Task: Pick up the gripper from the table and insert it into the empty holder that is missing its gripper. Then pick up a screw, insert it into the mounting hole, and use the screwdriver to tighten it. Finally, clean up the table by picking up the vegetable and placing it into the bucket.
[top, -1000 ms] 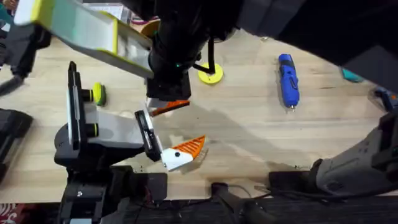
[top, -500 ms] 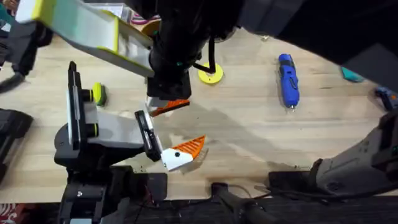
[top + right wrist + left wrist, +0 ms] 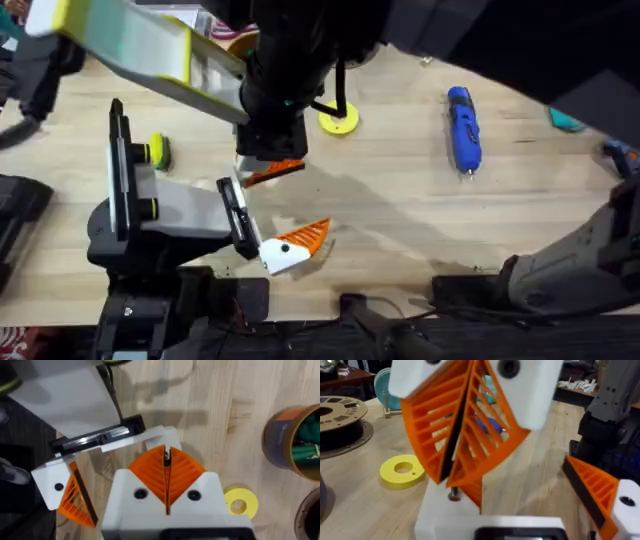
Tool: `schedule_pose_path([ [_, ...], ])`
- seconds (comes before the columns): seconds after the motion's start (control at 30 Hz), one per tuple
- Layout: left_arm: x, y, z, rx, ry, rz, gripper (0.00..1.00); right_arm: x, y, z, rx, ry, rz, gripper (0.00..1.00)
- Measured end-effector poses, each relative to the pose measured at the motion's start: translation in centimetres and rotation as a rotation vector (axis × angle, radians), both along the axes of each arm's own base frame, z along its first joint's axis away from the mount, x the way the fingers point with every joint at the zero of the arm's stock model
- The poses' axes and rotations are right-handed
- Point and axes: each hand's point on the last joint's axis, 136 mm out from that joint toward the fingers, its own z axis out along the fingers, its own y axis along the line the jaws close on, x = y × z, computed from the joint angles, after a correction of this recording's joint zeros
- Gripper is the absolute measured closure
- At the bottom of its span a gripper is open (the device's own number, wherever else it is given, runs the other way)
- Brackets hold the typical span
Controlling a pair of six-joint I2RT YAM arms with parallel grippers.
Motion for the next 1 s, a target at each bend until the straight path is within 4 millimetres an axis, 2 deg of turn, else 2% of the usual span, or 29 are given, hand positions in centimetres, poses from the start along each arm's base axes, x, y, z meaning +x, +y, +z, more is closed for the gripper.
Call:
schedule_pose_path([
  [1.0,-0.02,-0.01,-0.01,-0.001,0.004,-0.001,0.015,-0.26,0.12,-0.43,-0.003,0.008,0.007,0.995],
])
